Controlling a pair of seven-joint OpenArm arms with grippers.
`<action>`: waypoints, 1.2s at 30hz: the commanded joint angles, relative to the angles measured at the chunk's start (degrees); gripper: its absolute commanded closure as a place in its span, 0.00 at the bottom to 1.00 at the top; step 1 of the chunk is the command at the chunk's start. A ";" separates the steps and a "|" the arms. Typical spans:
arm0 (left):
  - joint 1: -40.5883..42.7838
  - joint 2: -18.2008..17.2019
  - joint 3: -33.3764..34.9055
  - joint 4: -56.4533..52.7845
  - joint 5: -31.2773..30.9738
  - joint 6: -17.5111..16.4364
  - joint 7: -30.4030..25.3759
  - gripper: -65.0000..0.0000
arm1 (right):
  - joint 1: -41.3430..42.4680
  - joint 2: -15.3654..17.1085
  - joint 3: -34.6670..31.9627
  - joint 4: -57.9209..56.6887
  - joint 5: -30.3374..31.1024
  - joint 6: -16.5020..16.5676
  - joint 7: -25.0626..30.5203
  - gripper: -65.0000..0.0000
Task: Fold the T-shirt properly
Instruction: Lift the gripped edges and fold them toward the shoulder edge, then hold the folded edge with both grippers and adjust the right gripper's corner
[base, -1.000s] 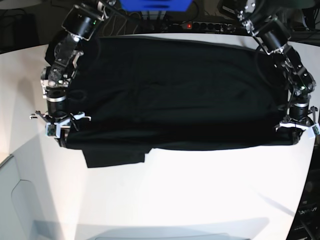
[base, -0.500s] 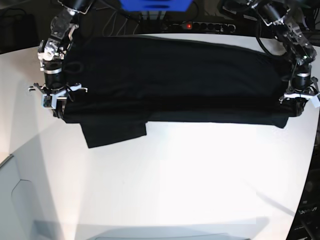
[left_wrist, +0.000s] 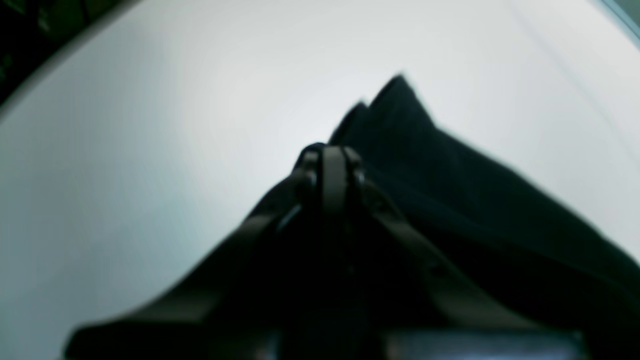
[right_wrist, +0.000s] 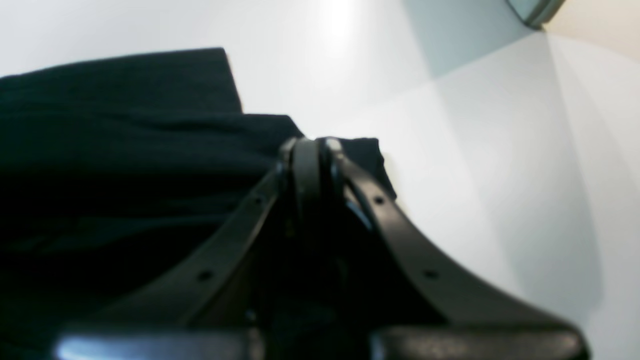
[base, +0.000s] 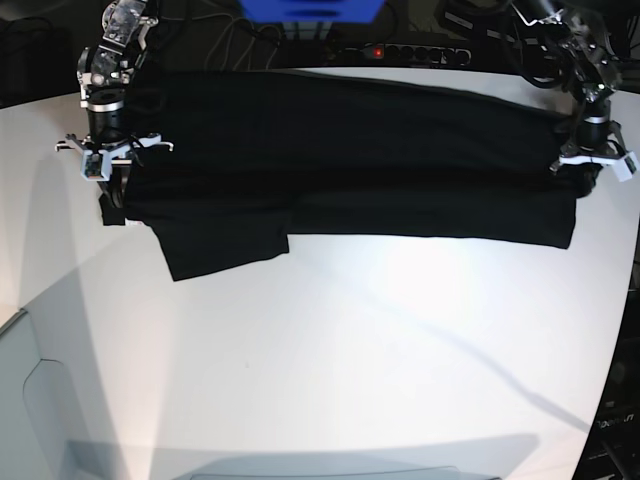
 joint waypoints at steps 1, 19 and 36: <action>-0.04 -1.42 -0.33 0.92 -0.73 -0.03 -1.81 1.00 | -0.09 0.49 0.20 0.00 0.79 -0.17 1.93 1.00; 1.55 -0.63 -2.00 5.40 -1.26 -0.12 -1.38 1.00 | 0.61 1.81 0.20 -3.25 0.70 -0.17 2.20 1.00; 2.87 1.39 -5.95 5.58 -1.17 -0.12 -1.29 1.00 | 1.49 1.72 2.66 -3.25 0.70 -0.17 2.20 1.00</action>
